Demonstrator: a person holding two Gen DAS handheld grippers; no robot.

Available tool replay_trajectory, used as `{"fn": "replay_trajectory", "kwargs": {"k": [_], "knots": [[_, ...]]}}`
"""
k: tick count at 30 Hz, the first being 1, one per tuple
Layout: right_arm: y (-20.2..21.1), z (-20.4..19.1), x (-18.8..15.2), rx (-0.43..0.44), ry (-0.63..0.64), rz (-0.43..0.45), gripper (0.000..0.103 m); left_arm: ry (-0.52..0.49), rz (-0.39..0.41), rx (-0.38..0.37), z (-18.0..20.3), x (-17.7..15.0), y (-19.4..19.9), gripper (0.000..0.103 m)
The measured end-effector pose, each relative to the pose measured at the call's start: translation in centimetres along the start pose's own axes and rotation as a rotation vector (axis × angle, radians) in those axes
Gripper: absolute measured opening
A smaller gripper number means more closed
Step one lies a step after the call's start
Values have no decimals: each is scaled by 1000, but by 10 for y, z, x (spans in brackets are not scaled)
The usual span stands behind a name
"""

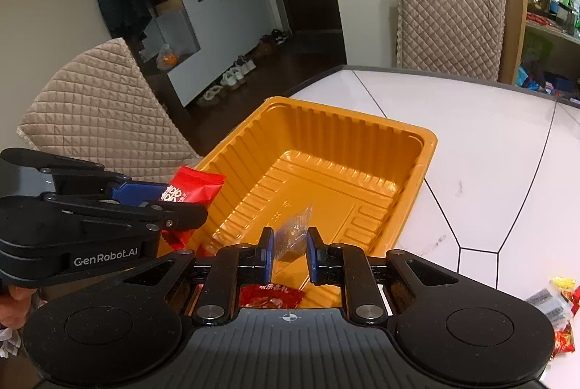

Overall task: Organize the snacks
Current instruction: 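Open the left tool to drop the red packet while the right tool releases the clear snack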

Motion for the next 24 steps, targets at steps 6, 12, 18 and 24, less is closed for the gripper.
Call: {"fn": "replay_trajectory", "kwargs": {"k": [6, 12, 18, 24], "knots": [[-10, 6, 4, -5, 1, 4, 19, -4, -13, 1, -2, 4, -12, 23], [-15, 10, 9, 4, -22, 21, 19, 4, -7, -1, -2, 8, -15, 24], [-14, 10, 13, 6, -24, 24, 19, 7, -4, 1, -5, 11, -14, 27], [-10, 8, 10, 5, -25, 24, 19, 15, -1, 1, -8, 10, -10, 27]]}}
Point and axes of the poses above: each gripper's, at about its wrist camera, not at the fingertips, and y roughly against the way its jaws point, z to its right, x to its top, the point moved 7 cm from there along -y, roughly the way its jaws point, and after that the axes turned 8 degrees about z, right-handed, at the moved point
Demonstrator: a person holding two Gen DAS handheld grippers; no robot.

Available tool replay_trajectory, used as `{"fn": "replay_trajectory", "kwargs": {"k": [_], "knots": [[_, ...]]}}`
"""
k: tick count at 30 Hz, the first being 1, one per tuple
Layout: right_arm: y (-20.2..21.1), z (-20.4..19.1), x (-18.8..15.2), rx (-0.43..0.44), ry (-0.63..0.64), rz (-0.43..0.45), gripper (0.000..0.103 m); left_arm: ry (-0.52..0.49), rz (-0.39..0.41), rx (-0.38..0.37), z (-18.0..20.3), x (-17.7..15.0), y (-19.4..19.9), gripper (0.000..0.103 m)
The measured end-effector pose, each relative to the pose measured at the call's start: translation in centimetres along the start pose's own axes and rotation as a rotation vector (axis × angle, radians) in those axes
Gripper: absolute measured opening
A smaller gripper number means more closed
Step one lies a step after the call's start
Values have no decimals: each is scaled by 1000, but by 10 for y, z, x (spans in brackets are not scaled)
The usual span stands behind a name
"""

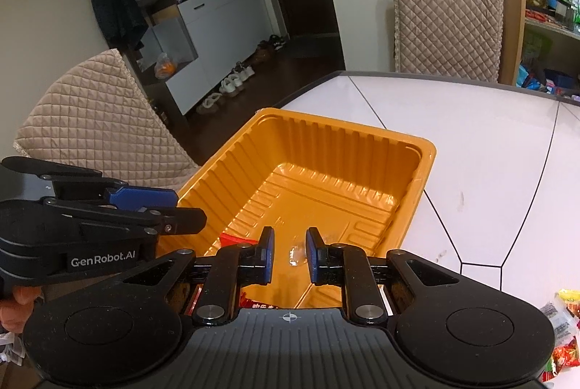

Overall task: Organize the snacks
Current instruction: 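Open the left tool to drop the red packet while the right tool releases the clear snack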

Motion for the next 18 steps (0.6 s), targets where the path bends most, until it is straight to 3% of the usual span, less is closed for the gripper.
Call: {"fn": "replay_trajectory", "kwargs": {"k": [18], "knots": [[64, -10, -17, 13, -52, 49, 20, 42, 37, -12, 4, -14, 49, 33]]}}
Point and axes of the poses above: each gripper's, at about its wrist camera, not at the fingertips, and y roughly against the way its jaws point, z to its right, x to its top, the point moved 7 cm from there along -y, roughly the way its jaws point, and after that the axes turned 8 degrees about z, right-handed, at the moved point
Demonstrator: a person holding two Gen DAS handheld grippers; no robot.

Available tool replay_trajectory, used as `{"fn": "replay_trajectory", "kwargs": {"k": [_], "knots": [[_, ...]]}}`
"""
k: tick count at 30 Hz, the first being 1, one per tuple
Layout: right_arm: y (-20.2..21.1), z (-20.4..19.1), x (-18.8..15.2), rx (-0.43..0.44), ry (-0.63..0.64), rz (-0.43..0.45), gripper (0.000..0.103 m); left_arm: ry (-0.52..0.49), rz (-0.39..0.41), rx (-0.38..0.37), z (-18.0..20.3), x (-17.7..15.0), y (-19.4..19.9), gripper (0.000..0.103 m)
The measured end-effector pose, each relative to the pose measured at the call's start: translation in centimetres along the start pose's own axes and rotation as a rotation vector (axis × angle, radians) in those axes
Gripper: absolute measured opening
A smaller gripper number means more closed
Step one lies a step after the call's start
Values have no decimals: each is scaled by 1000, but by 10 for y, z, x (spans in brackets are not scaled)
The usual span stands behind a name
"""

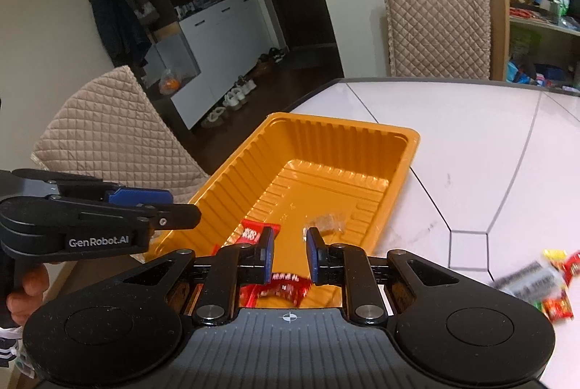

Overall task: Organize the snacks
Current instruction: 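Open the left tool to drop the red packet while the right tool releases the clear snack, then move both tools from the tray to the snack pile, left tool over the white foil packet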

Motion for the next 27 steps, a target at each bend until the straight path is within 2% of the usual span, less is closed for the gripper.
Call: {"fn": "replay_trajectory", "kwargs": {"k": [6, 8, 10, 12, 27], "knots": [[35, 6, -13, -14, -34, 13, 22, 21, 5, -2, 7, -14, 26, 34], [49, 8, -18, -23, -45, 20, 27, 24, 8, -4, 11, -19, 34, 35], [63, 12, -24, -36, -59, 31, 47, 27, 6, -7, 16, -25, 42, 36], [80, 16, -30, -53, -77, 55, 55, 26, 3, -14, 22, -31, 49, 37], [165, 47, -81, -163, -177, 62, 61, -12, -31, -103, 84, -76, 78, 39]]}}
Point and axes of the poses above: each gripper's, at about its wrist camera, not at the fingertips, and y roughly against the way its jaws point, z to its right, x to its top, the point moved 7 cm from there along -y, roughly the way its jaws point, and after that the axes turned 8 degrees about z, right-handed, at the moved point
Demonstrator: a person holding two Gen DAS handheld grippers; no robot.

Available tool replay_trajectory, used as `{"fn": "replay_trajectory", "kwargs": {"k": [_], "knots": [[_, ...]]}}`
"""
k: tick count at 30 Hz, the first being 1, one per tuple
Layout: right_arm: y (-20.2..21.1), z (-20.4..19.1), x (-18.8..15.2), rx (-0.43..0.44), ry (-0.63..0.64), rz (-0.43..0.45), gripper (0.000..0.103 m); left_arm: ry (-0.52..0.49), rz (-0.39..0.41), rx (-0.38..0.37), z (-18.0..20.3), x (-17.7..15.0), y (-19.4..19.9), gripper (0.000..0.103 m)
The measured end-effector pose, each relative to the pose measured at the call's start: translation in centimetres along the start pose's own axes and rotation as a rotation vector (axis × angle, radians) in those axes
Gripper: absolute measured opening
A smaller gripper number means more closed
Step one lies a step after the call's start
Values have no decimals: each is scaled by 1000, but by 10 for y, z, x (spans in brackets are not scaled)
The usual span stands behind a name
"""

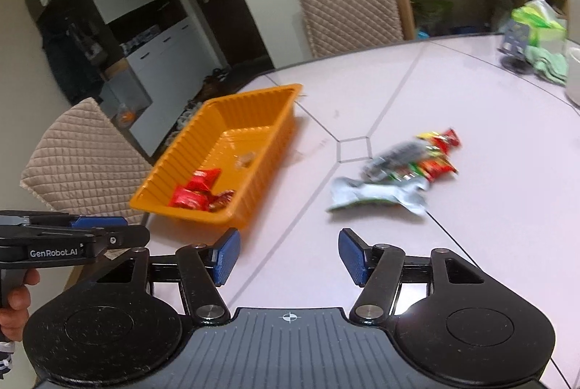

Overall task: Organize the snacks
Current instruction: 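Move both tools from the tray to the snack pile, left tool over the white foil packet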

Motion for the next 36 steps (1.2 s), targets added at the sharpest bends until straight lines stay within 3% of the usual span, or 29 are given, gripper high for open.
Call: {"fn": "replay_trajectory", "kwargs": {"k": [17, 36], "knots": [[40, 61, -17, -153, -99, 27, 61, -174, -7, -170, 94, -1, -31, 40], [34, 125, -9, -283, -236, 25, 61, -481, -27, -312, 150, 37, -126, 52]]}}
Point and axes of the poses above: each gripper's, at about its wrist camera, not at the fingertips, and y roughly against the way its jaws point, z to its right, x to its top, the point moved 7 cm from there along -y, roughly the way its jaws point, and after that the axes turned 8 degrees about z, right-handed, at the moved point
